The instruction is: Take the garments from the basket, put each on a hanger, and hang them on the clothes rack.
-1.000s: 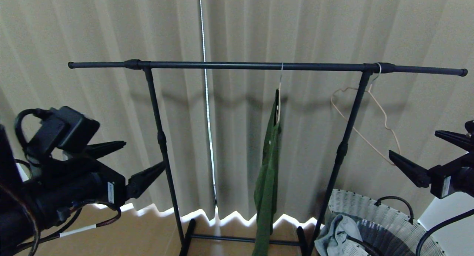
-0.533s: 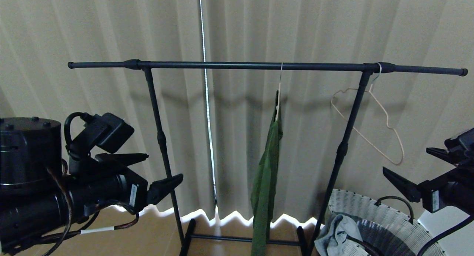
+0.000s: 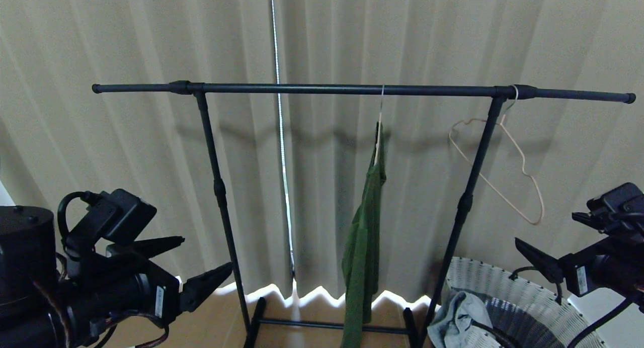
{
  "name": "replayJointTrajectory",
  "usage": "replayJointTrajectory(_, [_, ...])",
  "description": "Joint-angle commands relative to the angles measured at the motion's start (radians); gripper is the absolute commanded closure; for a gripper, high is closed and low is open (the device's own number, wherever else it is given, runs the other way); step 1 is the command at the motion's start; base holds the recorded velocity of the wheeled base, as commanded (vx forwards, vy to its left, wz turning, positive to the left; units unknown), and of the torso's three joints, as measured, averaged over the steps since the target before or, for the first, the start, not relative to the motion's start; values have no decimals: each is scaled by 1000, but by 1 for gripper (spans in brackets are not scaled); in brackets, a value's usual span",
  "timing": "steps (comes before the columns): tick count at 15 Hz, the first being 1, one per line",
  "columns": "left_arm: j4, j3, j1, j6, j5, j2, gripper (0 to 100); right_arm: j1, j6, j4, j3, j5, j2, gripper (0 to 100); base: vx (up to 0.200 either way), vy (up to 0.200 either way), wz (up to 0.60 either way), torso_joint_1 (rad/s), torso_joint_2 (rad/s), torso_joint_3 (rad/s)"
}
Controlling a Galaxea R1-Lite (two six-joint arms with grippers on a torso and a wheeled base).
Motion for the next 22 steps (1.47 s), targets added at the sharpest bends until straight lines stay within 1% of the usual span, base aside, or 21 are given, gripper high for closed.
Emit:
replayJointTrajectory(1, [-47, 7, 10, -5, 0, 21, 0, -1, -2, 0, 1, 0, 3, 0, 0, 0, 0, 0, 0, 0])
replayJointTrajectory(3, [-105, 19, 14, -13, -2, 59, 0, -3, -13, 0, -2, -12, 3, 0, 0, 0, 0, 0, 0, 0])
replayJointTrajectory(4, [-113, 19, 14, -15, -2, 68, 0, -3, -27, 0, -3, -14, 5, 0, 0, 0, 0, 0, 0, 0])
replayJointTrajectory(5, [-114, 17, 13, -12, 0, 85, 0, -3, -45, 1, 1, -14, 5, 0, 0, 0, 0, 0, 0, 0])
replayJointTrajectory(9, [-114, 27, 13, -10, 0, 81, 0, -3, -47, 1, 23, -14, 13, 0, 0, 0, 0, 0, 0, 0])
replayJointTrajectory(13, [-114, 39, 14, -5, 1, 18, 0, -1, -47, 1, 35, -14, 23, 0, 0, 0, 0, -8, 16, 9])
replayJointTrajectory(20, [-114, 50, 14, -4, 0, 10, 0, -1, -47, 1, 38, -14, 33, 0, 0, 0, 0, -180, 427, 241])
replayJointTrajectory(22, [-114, 62, 14, 10, 0, -4, 0, -1, -47, 1, 44, -14, 33, 0, 0, 0, 0, -193, 476, 278])
